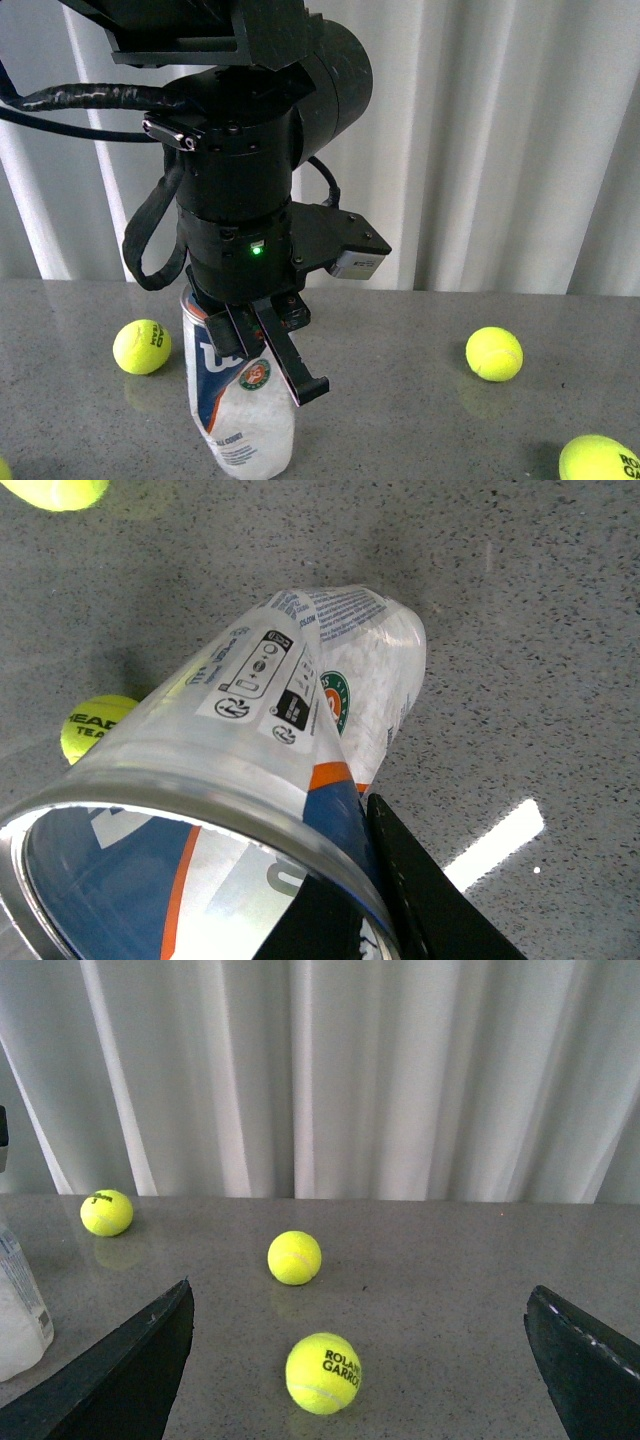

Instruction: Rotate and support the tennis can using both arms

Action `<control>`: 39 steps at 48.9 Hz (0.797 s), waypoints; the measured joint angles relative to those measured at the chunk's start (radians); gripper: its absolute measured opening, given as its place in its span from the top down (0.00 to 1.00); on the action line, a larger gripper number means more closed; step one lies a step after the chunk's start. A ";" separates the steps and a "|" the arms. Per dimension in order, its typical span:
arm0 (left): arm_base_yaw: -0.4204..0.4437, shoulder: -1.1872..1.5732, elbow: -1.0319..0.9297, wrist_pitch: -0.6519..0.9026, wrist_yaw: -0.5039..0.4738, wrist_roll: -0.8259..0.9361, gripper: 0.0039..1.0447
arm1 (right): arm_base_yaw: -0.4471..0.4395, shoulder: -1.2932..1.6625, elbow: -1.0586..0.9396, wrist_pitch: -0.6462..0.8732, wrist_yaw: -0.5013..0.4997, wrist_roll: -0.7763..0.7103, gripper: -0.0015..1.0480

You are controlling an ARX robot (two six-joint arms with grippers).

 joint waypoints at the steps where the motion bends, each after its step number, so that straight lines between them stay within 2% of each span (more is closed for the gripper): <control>1: -0.001 -0.003 -0.007 0.003 -0.002 0.002 0.97 | 0.000 0.000 0.000 0.000 0.000 0.000 0.07; 11: -0.007 -0.009 -0.024 0.027 0.018 -0.016 0.97 | 0.000 0.000 0.000 0.000 0.000 0.000 0.07; 13: -0.008 -0.009 -0.024 0.027 0.027 -0.026 0.94 | 0.000 0.000 0.000 0.000 0.000 0.000 0.07; 16: -0.010 -0.008 -0.023 0.029 0.057 -0.041 0.85 | 0.000 0.000 0.000 0.000 0.000 0.000 0.07; 20: -0.014 0.008 -0.011 0.020 0.090 -0.073 0.68 | 0.000 0.000 0.000 0.000 0.000 0.000 0.07; 31: -0.013 -0.011 0.043 0.009 0.171 -0.158 0.34 | 0.000 0.000 0.000 0.000 0.000 0.000 0.07; 35: -0.007 -0.050 0.040 0.013 0.212 -0.201 0.17 | 0.000 0.000 0.000 0.000 0.000 0.000 0.07; 39: 0.001 -0.085 0.022 0.023 0.227 -0.225 0.06 | 0.000 0.000 0.000 0.000 0.000 0.000 0.07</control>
